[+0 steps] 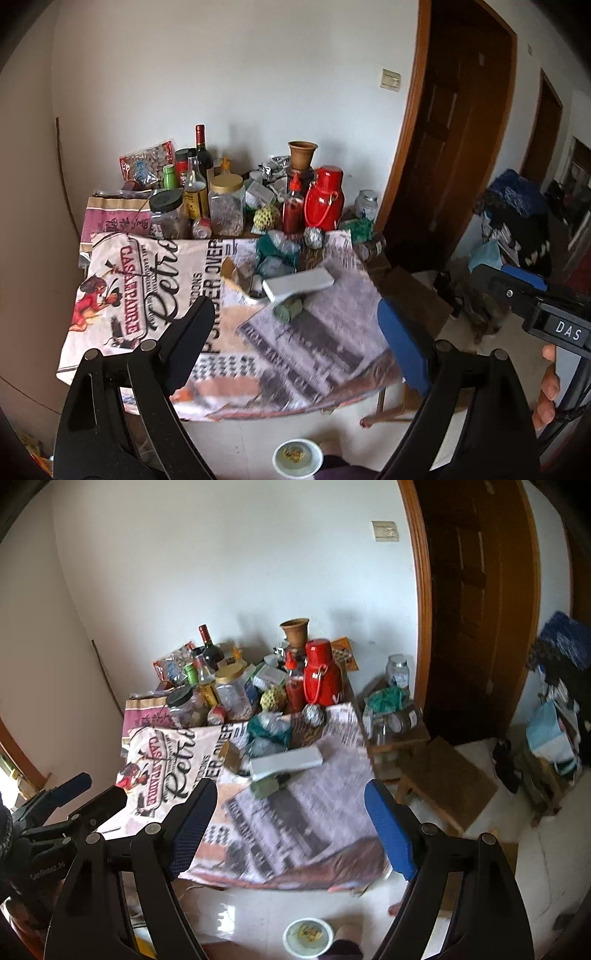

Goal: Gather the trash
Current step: 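Raise both open tools back toward the table, then grasp the green bottle with the left tool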

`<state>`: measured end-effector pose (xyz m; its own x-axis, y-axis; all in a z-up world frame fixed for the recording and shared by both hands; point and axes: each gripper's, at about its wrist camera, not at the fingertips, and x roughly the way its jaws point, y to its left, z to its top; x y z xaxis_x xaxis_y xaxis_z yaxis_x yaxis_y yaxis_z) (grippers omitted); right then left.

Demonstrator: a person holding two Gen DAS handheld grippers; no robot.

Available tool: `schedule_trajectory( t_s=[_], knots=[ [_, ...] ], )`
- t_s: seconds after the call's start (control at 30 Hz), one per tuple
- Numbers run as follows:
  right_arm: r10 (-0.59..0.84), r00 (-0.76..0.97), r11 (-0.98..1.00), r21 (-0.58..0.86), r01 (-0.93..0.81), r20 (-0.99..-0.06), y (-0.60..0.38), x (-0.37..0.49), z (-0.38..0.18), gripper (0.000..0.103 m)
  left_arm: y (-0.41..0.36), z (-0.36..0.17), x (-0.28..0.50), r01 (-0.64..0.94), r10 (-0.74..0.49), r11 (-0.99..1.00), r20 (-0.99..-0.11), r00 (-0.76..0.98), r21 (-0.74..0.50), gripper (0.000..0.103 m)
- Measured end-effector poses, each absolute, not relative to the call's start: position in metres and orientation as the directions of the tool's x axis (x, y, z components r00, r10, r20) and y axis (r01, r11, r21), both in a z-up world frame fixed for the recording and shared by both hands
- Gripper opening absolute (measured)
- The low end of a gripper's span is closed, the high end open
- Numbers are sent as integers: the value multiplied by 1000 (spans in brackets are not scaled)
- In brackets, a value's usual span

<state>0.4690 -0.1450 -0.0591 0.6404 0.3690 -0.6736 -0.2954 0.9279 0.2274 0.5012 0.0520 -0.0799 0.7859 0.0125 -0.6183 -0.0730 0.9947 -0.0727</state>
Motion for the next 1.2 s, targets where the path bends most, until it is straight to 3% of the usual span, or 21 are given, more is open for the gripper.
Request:
schedule_trajectory(
  t_s=[0.17,0.57,1.1,1.2],
  knots=[
    [382,630,918,199,-344,-676,-158,509,-58,80,38,-86,536,-124,48,989,-622,781,-79,90],
    [374,536,912,195,-361,-757,-154,574,-100,80,45,-139,607,-159,53,984,-733,678,-75,90],
    [199,420,977,148,-152,-885,-120,635,-161,80,83,-300,732,18,-174,984,-929,328,-178,89],
    [190,395,980,150,-132,-899,-113,641,-172,80,78,-327,744,56,-173,985,-949,262,-164,79]
  ],
)
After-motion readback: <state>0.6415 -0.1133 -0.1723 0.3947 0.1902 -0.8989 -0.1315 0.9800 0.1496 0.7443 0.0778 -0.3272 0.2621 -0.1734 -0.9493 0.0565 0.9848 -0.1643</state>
